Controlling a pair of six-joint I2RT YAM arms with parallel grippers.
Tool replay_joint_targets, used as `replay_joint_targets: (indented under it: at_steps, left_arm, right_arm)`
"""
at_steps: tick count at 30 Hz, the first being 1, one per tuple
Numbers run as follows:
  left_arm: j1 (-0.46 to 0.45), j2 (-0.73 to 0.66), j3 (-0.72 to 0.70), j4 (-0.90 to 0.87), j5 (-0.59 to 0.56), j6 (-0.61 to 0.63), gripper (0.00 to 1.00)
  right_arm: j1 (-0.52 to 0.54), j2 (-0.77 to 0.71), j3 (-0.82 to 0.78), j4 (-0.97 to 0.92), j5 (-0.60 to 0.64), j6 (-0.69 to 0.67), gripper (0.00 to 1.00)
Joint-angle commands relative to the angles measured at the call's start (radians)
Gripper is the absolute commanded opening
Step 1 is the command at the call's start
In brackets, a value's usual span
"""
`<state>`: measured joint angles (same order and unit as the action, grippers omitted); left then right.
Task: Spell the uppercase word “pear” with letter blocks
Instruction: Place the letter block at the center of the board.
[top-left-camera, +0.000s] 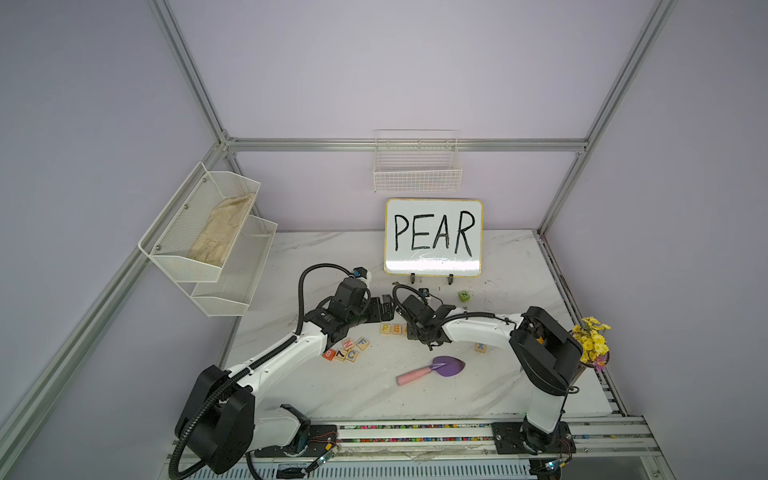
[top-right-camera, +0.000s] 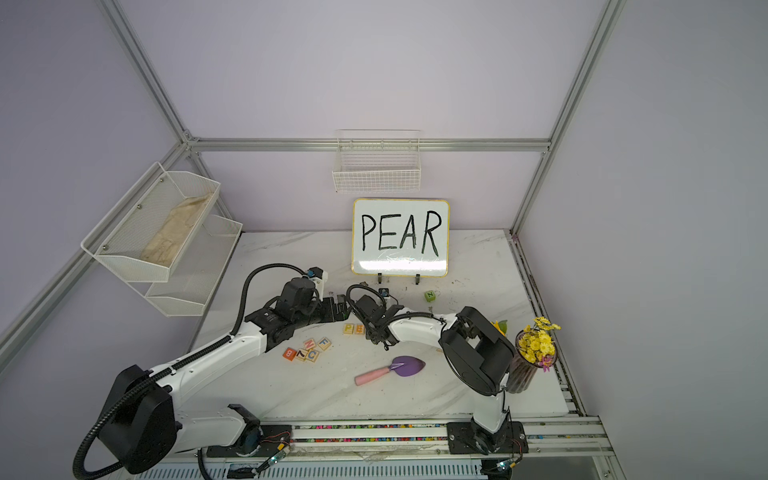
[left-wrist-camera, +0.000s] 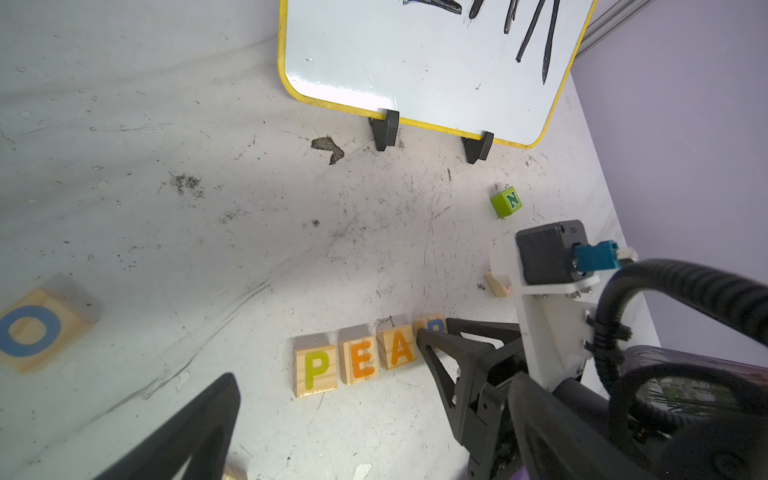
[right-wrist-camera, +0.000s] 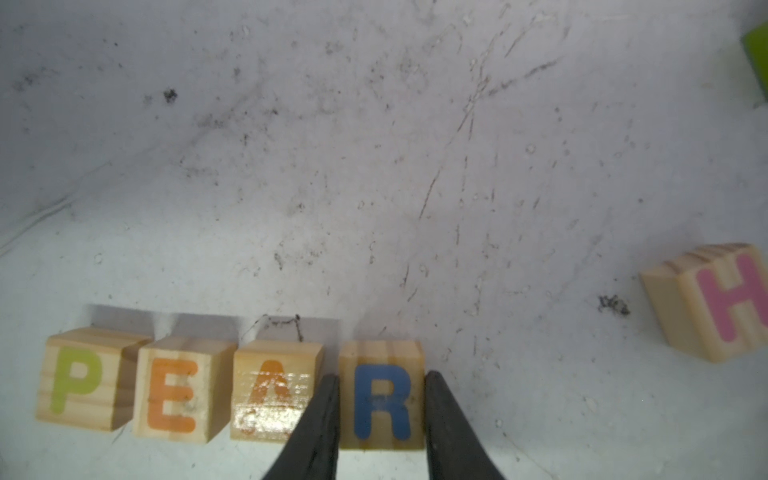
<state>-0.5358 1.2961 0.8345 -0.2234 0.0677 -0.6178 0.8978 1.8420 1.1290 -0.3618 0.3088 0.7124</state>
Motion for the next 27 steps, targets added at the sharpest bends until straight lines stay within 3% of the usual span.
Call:
replay_joint_targets:
  at_steps: [1,27]
  left_arm:
    - [0.009,0.003,-0.025,0.036,0.009,-0.005,1.00]
    - [0.010,0.002,-0.027,0.035,0.004,-0.003,1.00]
  right_arm:
    - [0.006,-0.033,-0.014,-0.035,0.015,0.019,0.33]
    - [0.010,-0.015,-0.015,-0.010,-0.004,0.023,0.33]
